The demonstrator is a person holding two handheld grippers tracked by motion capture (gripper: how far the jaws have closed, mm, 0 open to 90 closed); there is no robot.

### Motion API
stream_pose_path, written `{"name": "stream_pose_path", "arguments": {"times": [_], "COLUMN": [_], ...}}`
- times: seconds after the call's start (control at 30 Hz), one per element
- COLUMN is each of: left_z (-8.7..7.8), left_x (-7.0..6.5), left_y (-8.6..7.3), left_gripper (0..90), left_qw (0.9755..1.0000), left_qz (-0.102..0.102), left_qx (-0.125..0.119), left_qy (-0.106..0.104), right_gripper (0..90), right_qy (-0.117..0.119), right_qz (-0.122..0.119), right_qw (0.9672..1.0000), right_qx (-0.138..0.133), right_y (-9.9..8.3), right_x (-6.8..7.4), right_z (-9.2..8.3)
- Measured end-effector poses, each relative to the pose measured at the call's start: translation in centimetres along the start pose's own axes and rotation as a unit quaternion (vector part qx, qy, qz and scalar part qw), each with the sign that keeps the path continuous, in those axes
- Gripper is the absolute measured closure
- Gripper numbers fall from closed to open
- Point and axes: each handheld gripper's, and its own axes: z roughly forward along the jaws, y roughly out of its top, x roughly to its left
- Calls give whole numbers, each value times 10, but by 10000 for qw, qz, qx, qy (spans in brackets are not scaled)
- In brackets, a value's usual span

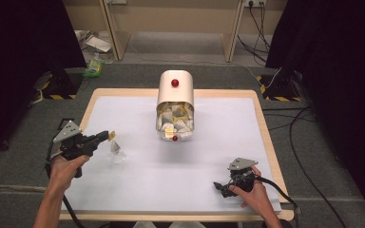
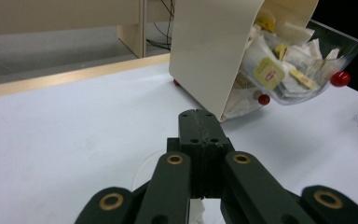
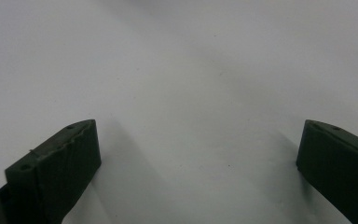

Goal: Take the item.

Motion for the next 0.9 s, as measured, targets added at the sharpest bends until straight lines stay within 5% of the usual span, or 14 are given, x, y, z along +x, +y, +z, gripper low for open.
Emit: {"name": "stream_pose_path", "arguments": {"times": [0.4, 0.53, 0.9], "left_z": [12, 12, 9], "left_x": [6, 6, -8], "left_y": [-23, -21, -8], "left_gripper": [891, 806, 593], "left_qw": [9994, 9993, 9996], "left_qz": [-152, -336, -277], "left_qx": [313, 152, 30], "left_qy": [90, 82, -55], "right_gripper": [2, 2, 2], "right_qy": [-1, -2, -2], "right_qz": [3, 1, 1], "right_qw": [10000, 10000, 10000], "right_qx": [1, 0, 0], "right_y": [0, 0, 0], "right_x": [0, 0, 0], "right_z": [0, 0, 0]}}
